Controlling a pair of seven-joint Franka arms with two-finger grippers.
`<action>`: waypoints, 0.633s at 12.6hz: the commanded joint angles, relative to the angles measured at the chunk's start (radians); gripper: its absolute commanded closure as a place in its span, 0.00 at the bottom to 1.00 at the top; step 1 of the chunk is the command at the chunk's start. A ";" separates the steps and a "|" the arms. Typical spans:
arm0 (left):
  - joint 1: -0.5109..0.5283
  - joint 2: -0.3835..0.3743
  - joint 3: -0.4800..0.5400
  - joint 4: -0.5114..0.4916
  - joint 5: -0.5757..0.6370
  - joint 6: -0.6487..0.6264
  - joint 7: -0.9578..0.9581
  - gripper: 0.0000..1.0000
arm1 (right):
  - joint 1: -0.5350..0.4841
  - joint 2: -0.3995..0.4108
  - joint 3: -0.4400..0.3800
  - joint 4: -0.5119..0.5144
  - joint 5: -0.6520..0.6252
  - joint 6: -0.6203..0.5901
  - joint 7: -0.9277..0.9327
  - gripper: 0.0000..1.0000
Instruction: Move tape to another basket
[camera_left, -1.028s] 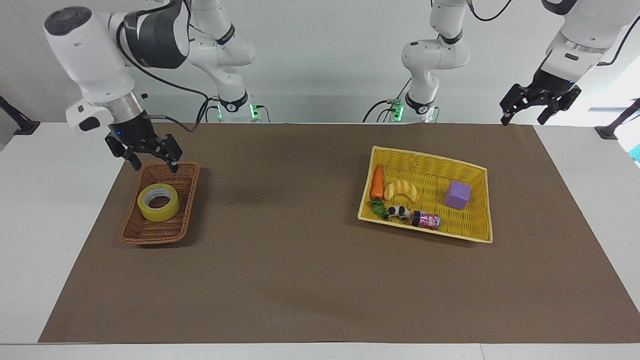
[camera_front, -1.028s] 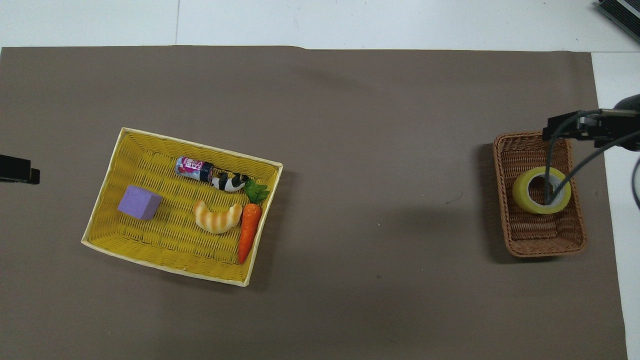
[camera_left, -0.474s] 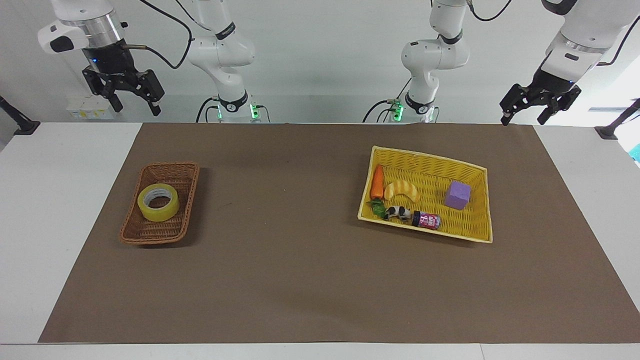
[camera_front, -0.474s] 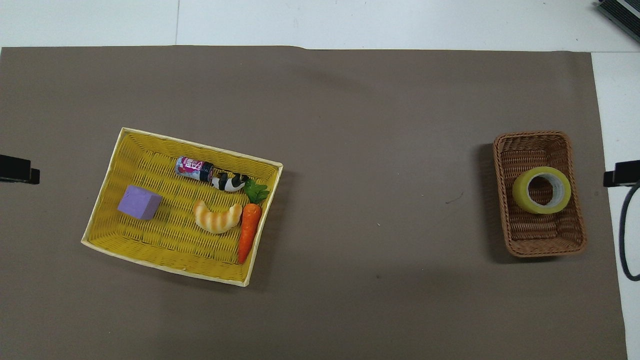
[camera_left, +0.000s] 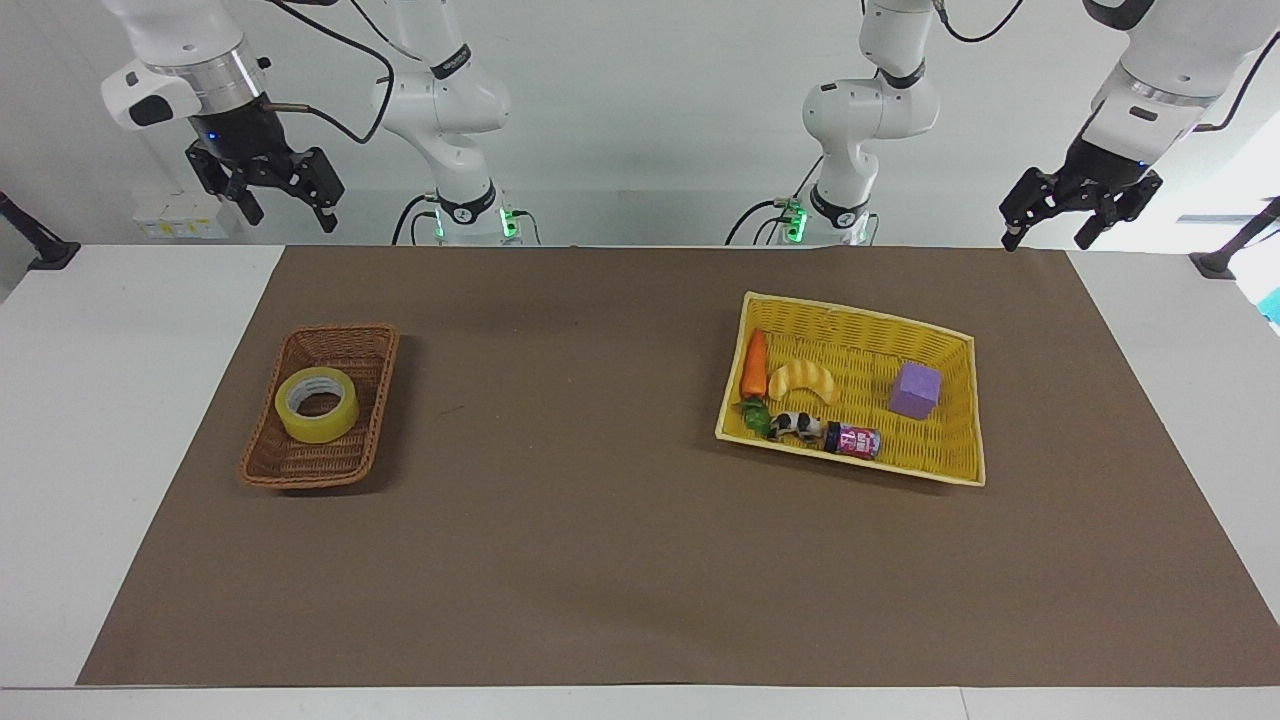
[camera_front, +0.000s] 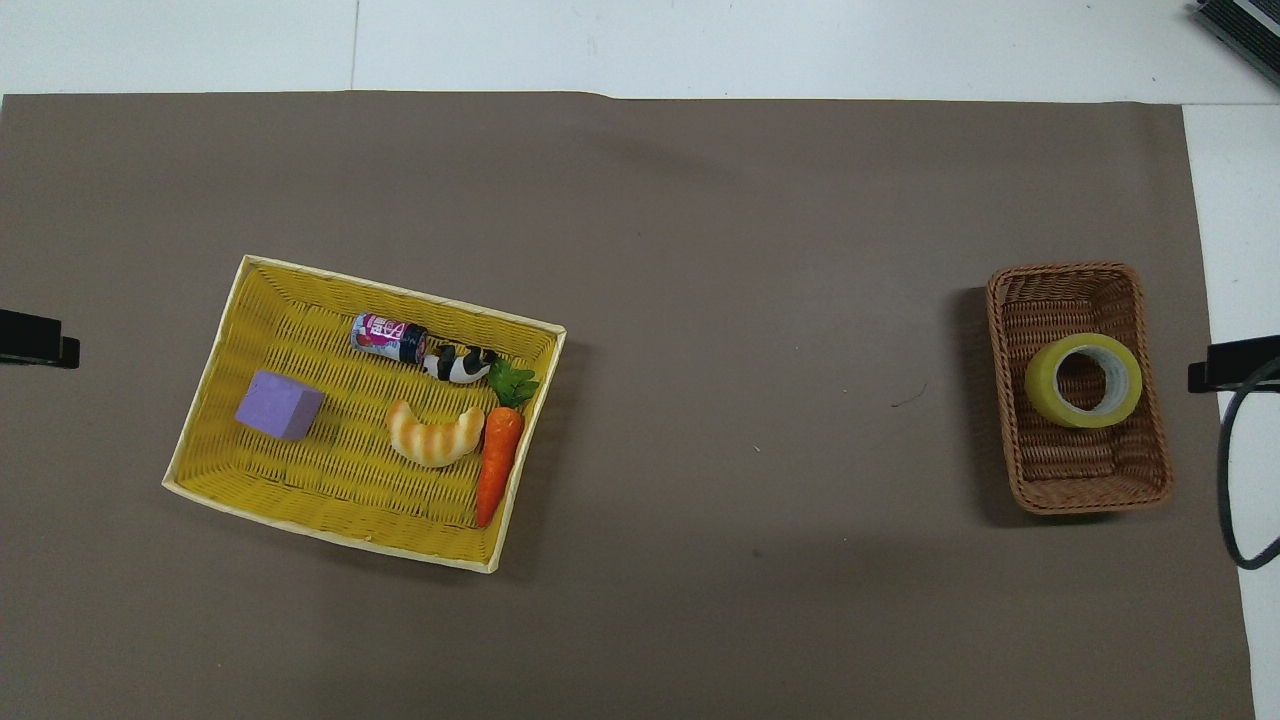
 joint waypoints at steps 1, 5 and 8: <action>0.011 -0.005 -0.005 0.011 -0.010 -0.020 0.006 0.00 | 0.002 -0.025 0.009 -0.022 -0.016 -0.003 -0.004 0.00; 0.011 -0.005 -0.005 0.011 -0.010 -0.020 0.006 0.00 | 0.028 -0.028 0.012 -0.031 -0.029 0.003 -0.072 0.00; 0.011 -0.005 -0.005 0.011 -0.010 -0.020 0.006 0.00 | 0.036 -0.028 0.011 -0.031 -0.033 -0.009 -0.076 0.00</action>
